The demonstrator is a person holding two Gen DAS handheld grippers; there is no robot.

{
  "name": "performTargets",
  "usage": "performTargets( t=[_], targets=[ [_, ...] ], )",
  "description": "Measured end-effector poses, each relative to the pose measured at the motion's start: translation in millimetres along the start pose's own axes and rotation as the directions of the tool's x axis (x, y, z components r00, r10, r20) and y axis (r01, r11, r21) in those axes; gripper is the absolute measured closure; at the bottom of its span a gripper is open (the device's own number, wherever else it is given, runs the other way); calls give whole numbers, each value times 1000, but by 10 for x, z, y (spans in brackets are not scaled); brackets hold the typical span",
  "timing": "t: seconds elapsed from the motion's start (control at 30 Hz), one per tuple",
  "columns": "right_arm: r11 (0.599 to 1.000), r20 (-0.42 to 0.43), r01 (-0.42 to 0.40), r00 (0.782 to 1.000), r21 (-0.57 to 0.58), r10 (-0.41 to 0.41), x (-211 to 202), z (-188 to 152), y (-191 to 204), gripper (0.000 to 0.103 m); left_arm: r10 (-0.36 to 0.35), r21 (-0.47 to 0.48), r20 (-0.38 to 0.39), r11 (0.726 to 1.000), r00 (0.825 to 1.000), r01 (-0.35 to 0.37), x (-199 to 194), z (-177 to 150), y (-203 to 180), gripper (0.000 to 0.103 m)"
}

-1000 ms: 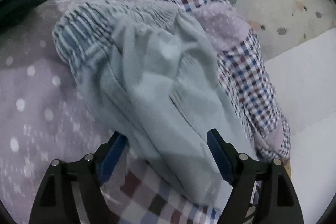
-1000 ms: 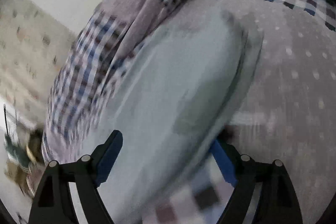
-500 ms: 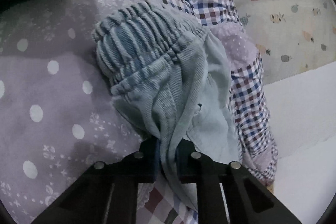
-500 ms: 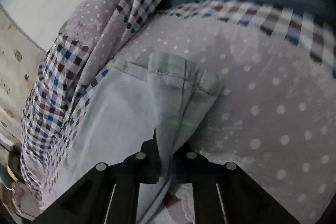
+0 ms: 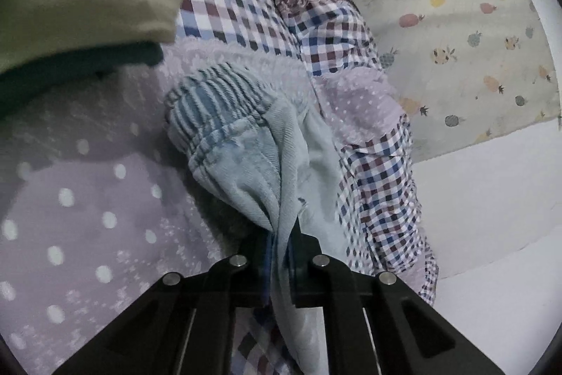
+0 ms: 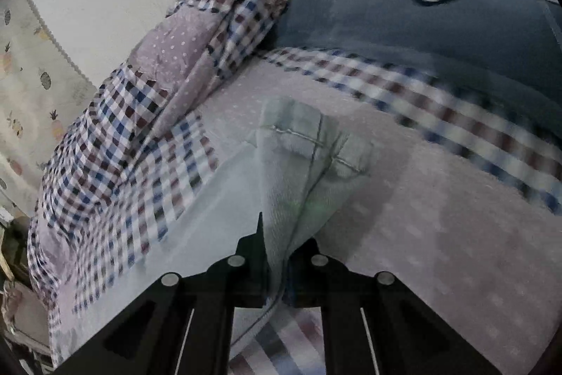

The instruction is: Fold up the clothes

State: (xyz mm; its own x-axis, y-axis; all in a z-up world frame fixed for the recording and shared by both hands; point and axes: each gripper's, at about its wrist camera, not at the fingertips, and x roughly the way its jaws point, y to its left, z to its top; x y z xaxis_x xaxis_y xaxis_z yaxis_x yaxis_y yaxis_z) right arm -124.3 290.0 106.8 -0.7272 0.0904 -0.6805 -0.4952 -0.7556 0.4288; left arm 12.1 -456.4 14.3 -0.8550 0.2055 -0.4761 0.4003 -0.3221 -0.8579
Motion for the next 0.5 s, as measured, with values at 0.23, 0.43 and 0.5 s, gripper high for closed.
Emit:
performTargets(
  t=[0.23, 0.43, 0.5],
  targets=[
    [997, -8, 39, 999, 73, -38, -957, -649, -801, 97, -22, 9, -45, 1000, 999, 22, -546, -148, 55, 98],
    [991, -14, 40, 999, 127, -38, -1692, -986, -1332, 97, -20, 37, -48, 999, 999, 22, -1112, -387, 150, 98],
    [991, -5, 29, 1000, 128, -28, -1952, -1045, -1448, 97, -8, 61, -56, 998, 998, 11, -1281, -477, 188, 98]
  ],
)
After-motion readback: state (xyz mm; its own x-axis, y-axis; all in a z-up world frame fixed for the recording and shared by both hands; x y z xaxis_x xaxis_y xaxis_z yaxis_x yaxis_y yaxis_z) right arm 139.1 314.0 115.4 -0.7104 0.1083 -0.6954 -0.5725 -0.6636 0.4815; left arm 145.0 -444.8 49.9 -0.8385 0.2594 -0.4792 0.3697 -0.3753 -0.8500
